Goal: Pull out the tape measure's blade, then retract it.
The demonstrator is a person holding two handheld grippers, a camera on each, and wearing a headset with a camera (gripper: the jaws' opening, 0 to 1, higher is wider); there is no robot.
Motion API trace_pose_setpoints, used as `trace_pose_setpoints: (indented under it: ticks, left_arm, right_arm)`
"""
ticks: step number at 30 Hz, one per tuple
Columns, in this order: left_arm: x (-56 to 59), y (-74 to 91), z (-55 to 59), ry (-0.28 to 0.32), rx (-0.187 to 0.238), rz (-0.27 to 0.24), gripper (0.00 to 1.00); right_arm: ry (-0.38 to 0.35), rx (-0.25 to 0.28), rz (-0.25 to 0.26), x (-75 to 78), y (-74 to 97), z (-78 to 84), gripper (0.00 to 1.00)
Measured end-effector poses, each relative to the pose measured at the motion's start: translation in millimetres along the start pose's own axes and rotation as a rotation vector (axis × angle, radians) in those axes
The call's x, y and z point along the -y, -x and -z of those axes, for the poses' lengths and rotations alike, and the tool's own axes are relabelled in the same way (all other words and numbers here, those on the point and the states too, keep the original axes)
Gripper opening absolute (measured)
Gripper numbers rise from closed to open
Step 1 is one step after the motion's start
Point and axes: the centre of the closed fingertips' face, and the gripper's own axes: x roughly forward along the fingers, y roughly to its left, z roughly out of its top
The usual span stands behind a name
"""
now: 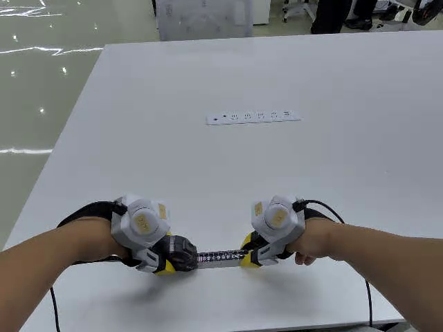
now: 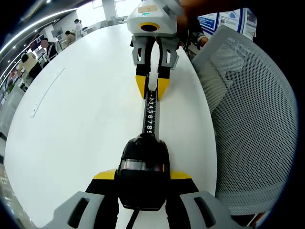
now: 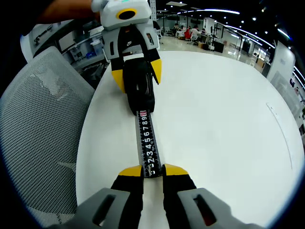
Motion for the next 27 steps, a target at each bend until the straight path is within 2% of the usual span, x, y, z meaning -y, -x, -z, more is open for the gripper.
trace_pose_setpoints:
  ticks: [27]
  left_arm:
    - [0.2,0.6,0.7,0.009,0.000,0.000,0.34]
  right_arm:
    - [-0.026,0.000,0.012,1.7,14.5,14.9,0.13]
